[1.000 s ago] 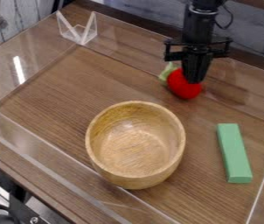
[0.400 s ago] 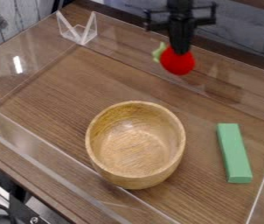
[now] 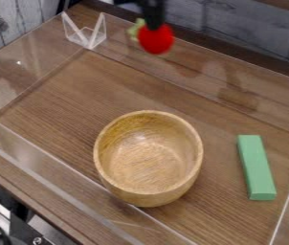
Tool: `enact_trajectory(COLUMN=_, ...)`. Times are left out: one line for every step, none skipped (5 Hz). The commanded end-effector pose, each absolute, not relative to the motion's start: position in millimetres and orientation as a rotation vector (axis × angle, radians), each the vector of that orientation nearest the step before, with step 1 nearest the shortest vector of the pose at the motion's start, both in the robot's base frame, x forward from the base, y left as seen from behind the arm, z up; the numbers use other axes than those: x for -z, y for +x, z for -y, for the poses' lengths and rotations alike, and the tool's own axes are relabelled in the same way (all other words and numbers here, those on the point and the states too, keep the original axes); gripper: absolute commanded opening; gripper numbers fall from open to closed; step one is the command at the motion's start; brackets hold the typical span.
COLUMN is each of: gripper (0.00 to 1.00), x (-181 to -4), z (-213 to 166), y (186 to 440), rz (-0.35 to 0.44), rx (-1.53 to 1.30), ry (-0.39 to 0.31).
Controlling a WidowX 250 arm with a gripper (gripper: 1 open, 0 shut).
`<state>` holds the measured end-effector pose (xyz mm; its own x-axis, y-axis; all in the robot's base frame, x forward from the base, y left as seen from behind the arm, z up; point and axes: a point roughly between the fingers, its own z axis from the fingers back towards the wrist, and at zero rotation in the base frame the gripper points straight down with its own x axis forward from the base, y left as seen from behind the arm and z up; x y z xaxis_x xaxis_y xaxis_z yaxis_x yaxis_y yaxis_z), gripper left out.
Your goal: Move the red fruit to the right
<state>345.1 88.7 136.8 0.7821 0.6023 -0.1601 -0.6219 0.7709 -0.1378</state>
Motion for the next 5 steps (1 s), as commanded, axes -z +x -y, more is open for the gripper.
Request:
enact_trajectory(gripper=0.00, x=-148.8, z=-90.5, y=338.4, rz=-0.020, rx=-0.637, ry=-0.177)
enact_trajectory(gripper=0.00, x=-139.3, z=-96.6, y=331.0, rz=-0.013, rx=-0.607, ry=-0.177)
enact_trajectory(gripper=0.00, x=-135.2, z=-111.8, y=332.3, rz=0.001, rx=-0.654, ry=-0.174)
enact_trajectory(gripper=0.00, x=-129.4, z=-122.0, y=333.9, rz=0.014, rx=-0.692, ry=-0.169)
enact_trajectory(gripper=0.00, x=-132.0, z=-120.4, y=328.9, rz=0.023, rx=-0.717, ry=-0.165)
